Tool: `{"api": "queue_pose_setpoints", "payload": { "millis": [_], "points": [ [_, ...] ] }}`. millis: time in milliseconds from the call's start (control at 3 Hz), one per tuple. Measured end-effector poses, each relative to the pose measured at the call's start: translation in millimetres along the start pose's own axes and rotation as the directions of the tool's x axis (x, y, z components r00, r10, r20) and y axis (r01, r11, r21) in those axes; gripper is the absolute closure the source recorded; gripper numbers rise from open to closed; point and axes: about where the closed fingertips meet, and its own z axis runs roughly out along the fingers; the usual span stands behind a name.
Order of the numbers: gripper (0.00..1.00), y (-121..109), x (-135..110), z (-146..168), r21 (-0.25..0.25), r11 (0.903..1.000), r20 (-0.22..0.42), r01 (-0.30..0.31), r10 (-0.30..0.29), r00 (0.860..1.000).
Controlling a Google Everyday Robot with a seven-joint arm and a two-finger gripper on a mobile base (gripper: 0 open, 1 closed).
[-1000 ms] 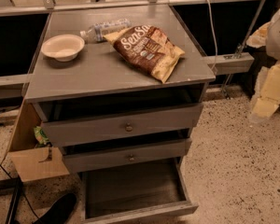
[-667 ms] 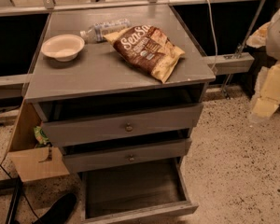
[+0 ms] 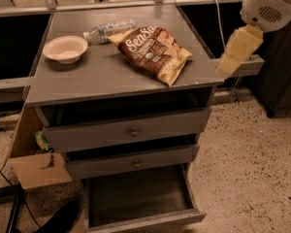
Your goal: Place brown chip bag into bottom drawer
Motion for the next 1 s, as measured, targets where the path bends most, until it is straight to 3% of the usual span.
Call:
{"api": "queue_pose_setpoints", "payload": {
  "millis": [333,667,1000],
  "points": [
    [0.0,-32.9,-23.5,10.8,0.054,0.9924,0.016,-0.111,0.11,0.994],
    [0.0,-36.8,-28.7,11.1,0.061,0.9852,0.024,-0.16,0.159,0.987],
    [0.0,-37.6,-29.3,17.4,0.06,0.9846,0.023,-0.164,0.163,0.986]
  ]
}}
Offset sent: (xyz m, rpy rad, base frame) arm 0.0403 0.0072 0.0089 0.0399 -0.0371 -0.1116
